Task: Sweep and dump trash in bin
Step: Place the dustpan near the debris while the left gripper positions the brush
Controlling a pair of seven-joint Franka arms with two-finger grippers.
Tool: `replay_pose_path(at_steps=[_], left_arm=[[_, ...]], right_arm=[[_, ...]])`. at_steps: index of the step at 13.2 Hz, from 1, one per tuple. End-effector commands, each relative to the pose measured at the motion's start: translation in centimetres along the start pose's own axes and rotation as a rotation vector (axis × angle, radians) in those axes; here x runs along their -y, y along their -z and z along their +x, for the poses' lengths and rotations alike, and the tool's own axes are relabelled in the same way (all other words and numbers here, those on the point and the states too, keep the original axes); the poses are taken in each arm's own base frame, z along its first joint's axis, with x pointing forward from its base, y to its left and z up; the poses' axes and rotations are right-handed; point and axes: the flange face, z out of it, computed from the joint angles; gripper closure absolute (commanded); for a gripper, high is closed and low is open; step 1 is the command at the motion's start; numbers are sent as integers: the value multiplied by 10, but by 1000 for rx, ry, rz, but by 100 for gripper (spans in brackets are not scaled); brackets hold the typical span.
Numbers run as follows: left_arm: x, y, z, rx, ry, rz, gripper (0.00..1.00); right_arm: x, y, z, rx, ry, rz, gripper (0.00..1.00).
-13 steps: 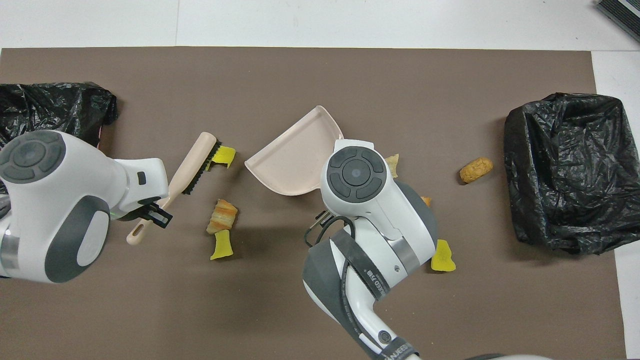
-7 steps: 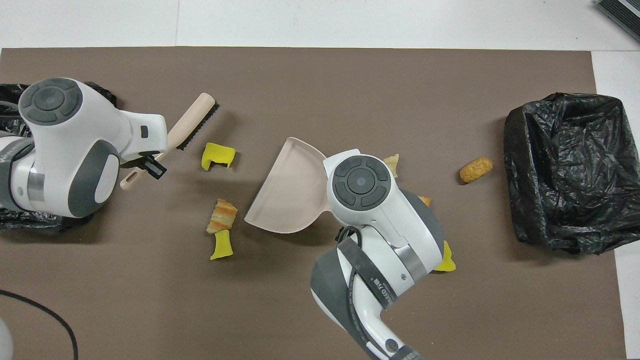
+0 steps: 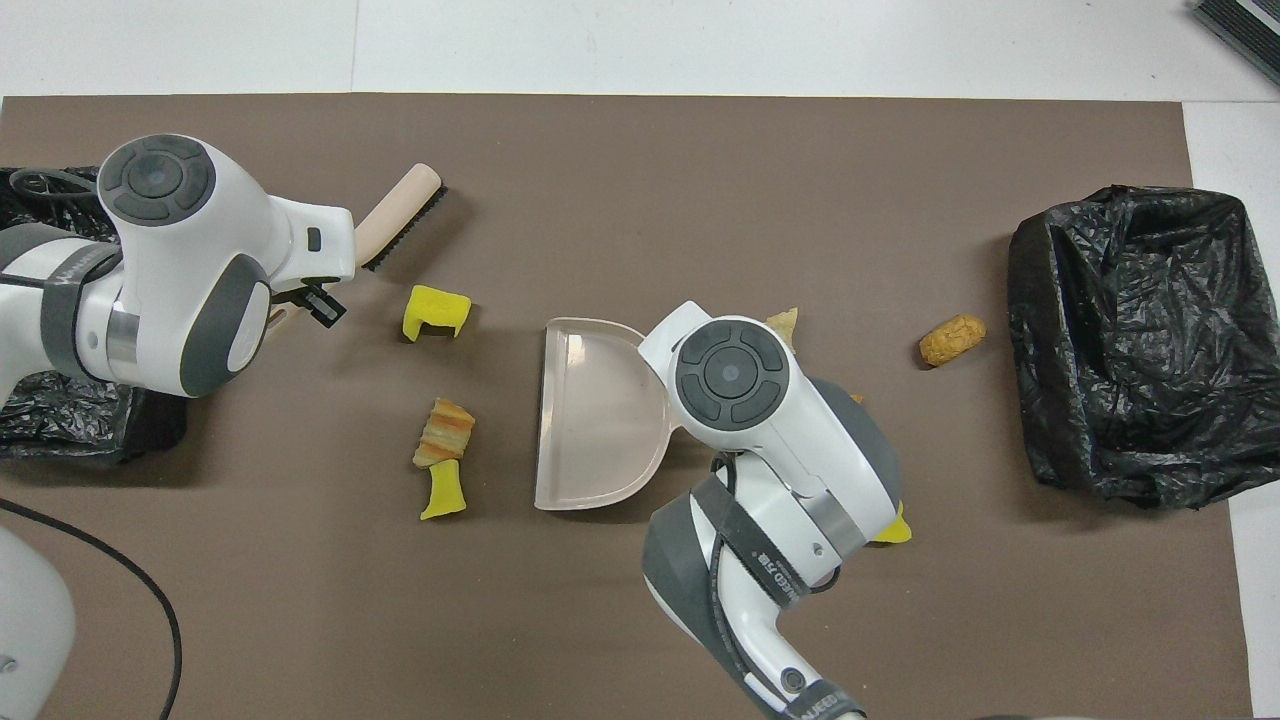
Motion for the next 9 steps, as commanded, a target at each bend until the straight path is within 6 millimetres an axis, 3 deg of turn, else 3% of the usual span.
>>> replay_pose_path(at_steps=[1, 5, 9], left_arm=[[-13, -8, -13, 32, -32, -5, 100], [-40, -26, -51, 93, -117, -47, 100], [-70, -26, -67, 156, -233, -97, 100]], right_arm=[[2, 1, -13, 29, 82, -38, 100], [1, -10, -7, 50, 103, -43, 100], [3, -20, 1, 46, 117, -46, 100]])
